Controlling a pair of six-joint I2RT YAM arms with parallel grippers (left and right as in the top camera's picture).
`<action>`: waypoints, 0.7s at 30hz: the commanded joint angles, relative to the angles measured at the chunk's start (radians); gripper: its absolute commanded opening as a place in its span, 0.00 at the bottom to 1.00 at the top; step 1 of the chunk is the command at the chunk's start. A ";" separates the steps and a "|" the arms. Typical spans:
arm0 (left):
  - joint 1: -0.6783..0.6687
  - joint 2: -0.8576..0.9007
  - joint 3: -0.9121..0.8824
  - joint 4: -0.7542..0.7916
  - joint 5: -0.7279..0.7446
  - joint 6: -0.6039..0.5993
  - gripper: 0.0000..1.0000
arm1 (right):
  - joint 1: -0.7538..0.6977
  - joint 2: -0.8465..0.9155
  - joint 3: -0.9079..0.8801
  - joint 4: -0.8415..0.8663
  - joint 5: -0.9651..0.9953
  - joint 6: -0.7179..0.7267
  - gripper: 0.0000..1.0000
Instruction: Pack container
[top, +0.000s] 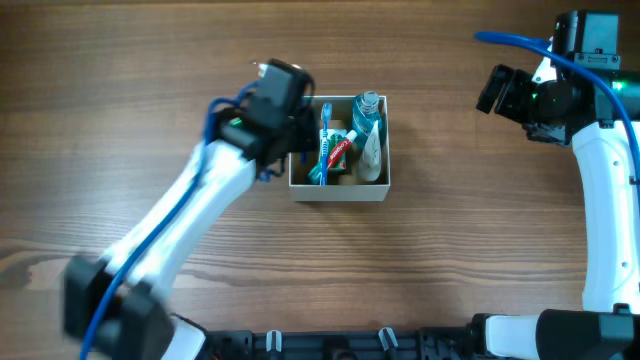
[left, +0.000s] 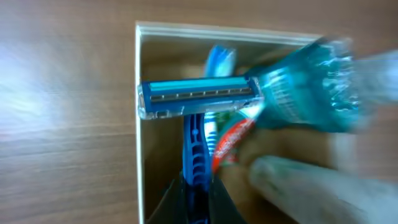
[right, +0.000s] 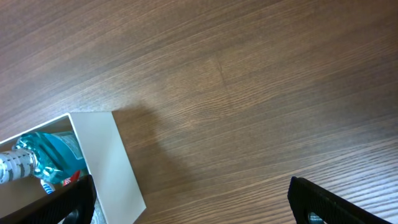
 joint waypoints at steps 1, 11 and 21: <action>-0.002 0.140 -0.016 0.063 0.009 0.026 0.10 | -0.002 0.013 0.008 0.002 -0.001 0.014 1.00; 0.001 0.021 0.093 -0.077 -0.035 0.047 1.00 | -0.002 0.013 0.008 0.002 -0.001 0.014 1.00; 0.001 -0.424 0.143 -0.257 -0.157 0.047 1.00 | -0.002 0.013 0.008 0.002 -0.001 0.014 1.00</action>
